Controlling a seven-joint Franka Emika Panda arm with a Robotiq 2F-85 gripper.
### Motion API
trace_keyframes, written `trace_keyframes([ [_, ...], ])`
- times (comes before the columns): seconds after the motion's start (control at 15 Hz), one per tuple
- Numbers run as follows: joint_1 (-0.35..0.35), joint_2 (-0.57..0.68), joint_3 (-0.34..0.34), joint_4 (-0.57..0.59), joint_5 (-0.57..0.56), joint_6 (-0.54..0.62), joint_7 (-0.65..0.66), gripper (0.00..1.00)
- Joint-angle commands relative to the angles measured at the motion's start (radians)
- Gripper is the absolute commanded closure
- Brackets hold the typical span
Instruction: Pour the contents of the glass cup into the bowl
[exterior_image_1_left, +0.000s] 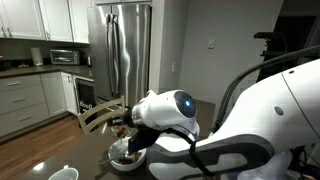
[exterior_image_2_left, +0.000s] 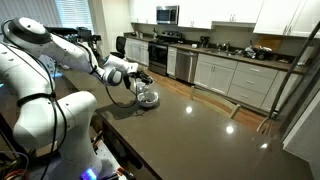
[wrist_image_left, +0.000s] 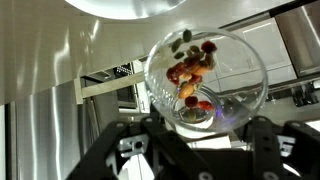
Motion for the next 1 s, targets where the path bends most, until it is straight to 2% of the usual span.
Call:
trace_keyframes([
  [0.0, 0.004, 0.036, -0.015, 0.002, 0.019, 0.005, -0.037, 0.58],
  [0.53, -0.002, 0.122, 0.034, -0.006, 0.042, 0.042, -0.02, 0.58],
  [0.93, 0.004, 0.173, 0.039, -0.012, 0.017, 0.04, 0.008, 0.58],
])
